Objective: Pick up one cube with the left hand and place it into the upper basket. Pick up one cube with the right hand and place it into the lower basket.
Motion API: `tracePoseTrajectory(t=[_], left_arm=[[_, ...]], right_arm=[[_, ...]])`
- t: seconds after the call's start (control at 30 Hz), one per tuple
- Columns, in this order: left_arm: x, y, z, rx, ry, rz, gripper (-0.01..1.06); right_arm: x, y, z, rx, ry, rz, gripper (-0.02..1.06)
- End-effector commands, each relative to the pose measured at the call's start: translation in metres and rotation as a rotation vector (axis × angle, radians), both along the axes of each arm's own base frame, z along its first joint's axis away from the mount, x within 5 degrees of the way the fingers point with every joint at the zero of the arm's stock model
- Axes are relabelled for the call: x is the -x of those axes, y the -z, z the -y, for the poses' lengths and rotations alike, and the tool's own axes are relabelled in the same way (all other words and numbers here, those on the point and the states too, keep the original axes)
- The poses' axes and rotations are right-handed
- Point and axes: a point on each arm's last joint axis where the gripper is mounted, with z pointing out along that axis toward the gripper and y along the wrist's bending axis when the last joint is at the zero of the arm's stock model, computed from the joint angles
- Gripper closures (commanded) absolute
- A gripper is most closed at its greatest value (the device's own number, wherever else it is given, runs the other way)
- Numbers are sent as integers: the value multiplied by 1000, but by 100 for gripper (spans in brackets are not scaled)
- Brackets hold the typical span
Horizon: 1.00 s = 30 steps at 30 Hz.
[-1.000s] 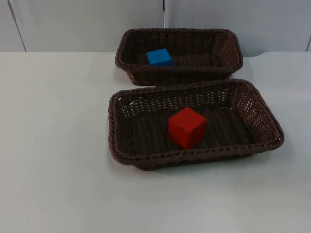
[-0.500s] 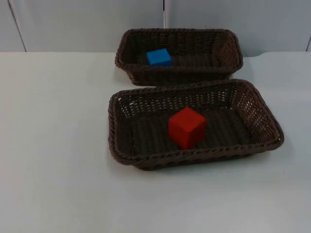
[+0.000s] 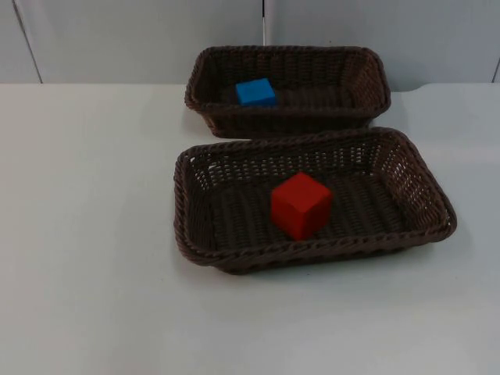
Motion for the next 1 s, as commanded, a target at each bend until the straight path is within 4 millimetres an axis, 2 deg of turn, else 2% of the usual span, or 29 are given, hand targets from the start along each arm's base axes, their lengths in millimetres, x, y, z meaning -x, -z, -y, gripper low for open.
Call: tracePoseTrajectory(t=[0.0,0.17,0.37,0.7,0.97], left_arm=[[0,1,0,-1,-4,-4,3],[0,1,-1,-3,-5,-3,3],[0,1,-1,-3,-5,-3,3],[0,1,-1,-3,-5,-3,3],[0,1,-1,-3,-5,-3,3]], right_arm=[[1,7,1,3,5,-24,18],[8,23,6,12,7,-44,18],[19,30,16,30,17,-48,18],[17,46,15,89,30,-139,18],[15,48,13,74,32,-140,18]])
